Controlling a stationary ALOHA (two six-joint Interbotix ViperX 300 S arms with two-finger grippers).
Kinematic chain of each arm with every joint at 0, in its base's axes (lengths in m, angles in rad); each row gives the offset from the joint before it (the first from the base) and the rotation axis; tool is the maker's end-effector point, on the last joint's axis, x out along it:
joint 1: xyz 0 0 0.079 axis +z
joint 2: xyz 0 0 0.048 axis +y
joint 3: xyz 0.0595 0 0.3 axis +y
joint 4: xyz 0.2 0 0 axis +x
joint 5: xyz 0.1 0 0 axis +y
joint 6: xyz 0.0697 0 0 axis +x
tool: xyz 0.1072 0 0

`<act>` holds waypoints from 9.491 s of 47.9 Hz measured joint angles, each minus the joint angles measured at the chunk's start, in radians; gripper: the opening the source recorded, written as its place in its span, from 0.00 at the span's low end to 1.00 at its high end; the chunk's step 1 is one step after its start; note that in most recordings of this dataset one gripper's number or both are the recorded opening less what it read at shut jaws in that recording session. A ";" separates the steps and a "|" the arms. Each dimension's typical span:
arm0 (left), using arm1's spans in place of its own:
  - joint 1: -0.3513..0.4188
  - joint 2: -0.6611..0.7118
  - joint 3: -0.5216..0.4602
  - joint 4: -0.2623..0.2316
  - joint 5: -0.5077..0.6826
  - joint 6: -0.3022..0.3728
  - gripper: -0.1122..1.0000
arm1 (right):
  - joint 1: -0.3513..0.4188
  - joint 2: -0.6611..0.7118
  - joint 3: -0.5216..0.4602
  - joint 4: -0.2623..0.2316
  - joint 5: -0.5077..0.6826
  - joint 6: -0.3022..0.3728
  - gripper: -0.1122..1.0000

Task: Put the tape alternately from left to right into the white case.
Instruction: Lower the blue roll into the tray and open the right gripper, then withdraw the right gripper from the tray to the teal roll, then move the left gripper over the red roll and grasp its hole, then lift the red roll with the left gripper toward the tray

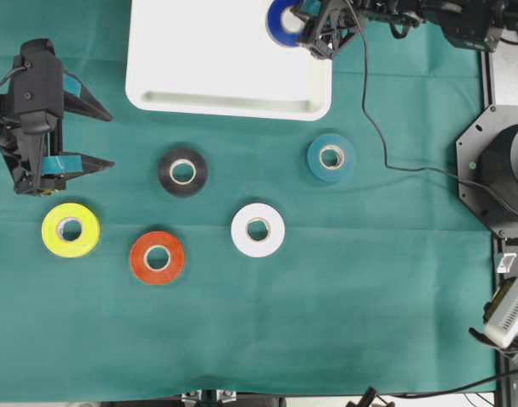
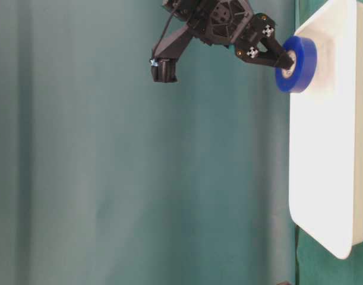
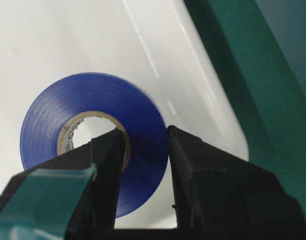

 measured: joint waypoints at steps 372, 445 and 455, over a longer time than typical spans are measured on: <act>-0.281 0.396 -0.390 -0.002 0.333 -0.403 0.08 | 0.597 -0.201 0.224 0.002 -0.216 0.117 0.76; 0.265 0.581 -0.653 0.009 0.304 0.118 0.08 | 0.597 -0.201 0.230 0.002 -0.249 0.117 0.76; 0.270 0.638 -0.709 0.009 0.302 0.123 0.08 | 0.597 -0.201 0.238 0.002 -0.255 0.117 0.76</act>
